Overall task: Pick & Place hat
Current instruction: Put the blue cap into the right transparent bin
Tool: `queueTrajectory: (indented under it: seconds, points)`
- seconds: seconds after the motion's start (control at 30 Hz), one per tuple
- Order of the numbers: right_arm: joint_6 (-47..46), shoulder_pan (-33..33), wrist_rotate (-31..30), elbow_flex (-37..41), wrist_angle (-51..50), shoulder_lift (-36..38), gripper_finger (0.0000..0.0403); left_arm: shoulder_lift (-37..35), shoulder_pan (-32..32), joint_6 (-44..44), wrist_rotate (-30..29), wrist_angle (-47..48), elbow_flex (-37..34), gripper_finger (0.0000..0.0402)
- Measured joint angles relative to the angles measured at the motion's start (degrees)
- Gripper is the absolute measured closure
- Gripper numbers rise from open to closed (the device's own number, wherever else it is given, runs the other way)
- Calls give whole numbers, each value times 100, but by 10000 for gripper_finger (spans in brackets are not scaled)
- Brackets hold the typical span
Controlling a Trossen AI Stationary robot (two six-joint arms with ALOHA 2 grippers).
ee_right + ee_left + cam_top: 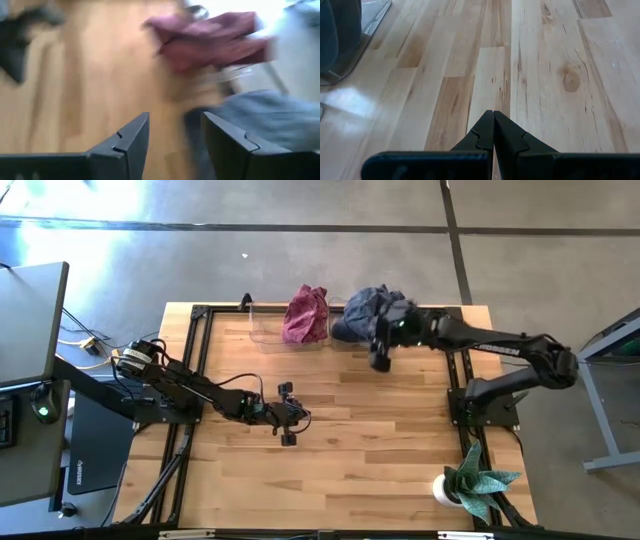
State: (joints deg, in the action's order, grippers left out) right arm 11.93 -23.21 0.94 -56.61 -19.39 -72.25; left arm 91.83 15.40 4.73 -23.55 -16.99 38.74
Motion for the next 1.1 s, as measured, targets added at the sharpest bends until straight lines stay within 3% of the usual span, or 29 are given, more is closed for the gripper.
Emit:
queueTrajectory:
  seconds: [0.13, 0.33, 0.4, 0.63, 0.87, 0.97, 1.1]
  points:
    - [-20, 183, -232, 175, -20, -394, 271, 0, 0, 0, 0, 0, -2, 401]
    - [-62, 36, -2119, 203, -72, -1181, 376, 0, 0, 1, -2, 0, -2, 401]
    - [-80, -50, -2451, 204, -176, -1348, 395, 0, 0, 2, -2, 0, -2, 401]
    - [-68, -163, -2525, 202, -304, -1623, 375, 0, 0, 2, -2, 7, -2, 401]
    - [31, -36, -2691, 202, -326, -1364, 396, 0, 0, 2, -3, 12, -2, 401]
    - [-128, 36, -2377, 202, -344, -1153, 401, 0, 0, 2, -4, 17, -2, 401]
    - [-436, 31, -1286, 202, -450, -930, 394, 0, 0, 2, -4, 19, -2, 401]
